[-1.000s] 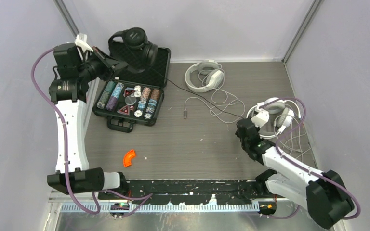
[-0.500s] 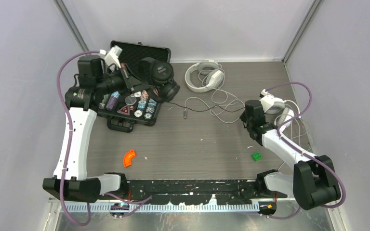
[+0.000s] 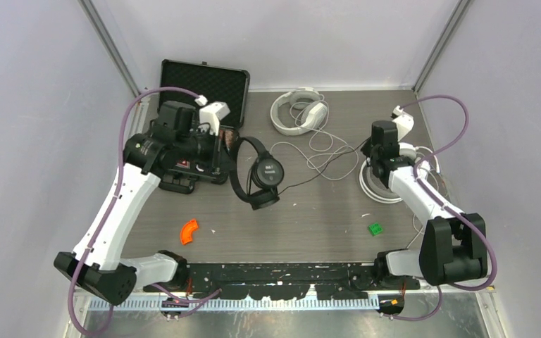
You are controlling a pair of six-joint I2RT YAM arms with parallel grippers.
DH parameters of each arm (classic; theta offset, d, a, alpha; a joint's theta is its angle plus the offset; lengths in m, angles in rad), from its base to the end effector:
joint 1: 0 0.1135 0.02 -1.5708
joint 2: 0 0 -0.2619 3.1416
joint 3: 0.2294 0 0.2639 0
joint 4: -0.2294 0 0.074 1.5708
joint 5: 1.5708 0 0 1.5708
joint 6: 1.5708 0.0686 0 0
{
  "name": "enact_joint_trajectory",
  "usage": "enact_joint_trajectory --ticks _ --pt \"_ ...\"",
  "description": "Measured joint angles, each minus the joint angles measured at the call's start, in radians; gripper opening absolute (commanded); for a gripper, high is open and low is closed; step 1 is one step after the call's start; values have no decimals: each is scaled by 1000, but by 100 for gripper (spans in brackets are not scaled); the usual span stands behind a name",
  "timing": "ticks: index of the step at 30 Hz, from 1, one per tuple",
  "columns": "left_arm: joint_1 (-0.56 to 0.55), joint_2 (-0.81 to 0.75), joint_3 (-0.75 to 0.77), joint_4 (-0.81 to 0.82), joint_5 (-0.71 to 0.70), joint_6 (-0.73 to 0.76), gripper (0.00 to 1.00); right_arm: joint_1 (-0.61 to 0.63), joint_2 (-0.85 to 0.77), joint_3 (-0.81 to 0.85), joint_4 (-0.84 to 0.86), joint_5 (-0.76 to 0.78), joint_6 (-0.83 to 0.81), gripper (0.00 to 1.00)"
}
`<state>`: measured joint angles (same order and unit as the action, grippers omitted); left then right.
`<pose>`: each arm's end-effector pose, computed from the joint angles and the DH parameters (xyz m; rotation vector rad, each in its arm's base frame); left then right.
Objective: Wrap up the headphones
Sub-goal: Wrap the headphones cable around the headphones.
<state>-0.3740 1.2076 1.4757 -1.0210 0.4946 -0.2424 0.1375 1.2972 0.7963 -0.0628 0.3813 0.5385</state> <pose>0.2273 -0.1242 0.3924 0.4133 2.3403 -0.8789 0.3203 0.0186 0.2213 0.6304 1.9924 0.0013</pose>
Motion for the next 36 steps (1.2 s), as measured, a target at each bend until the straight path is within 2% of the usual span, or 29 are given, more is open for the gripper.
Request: enact_joint_trajectory --ticks 8,14,24,36 --pt "-166 0 -24 -63 -198 138 0 -12 68 208 -95 -36 -33 0" --pt "-264 30 -50 -89 -410 230 0 -11 98 306 -151 -84 -60 0" --pt "-319 135 -68 -97 -663 288 0 -11 158 443 -282 -196 -100 0" --pt "-356 244 -70 -95 -783 277 0 -11 203 618 -446 -376 -124 0"
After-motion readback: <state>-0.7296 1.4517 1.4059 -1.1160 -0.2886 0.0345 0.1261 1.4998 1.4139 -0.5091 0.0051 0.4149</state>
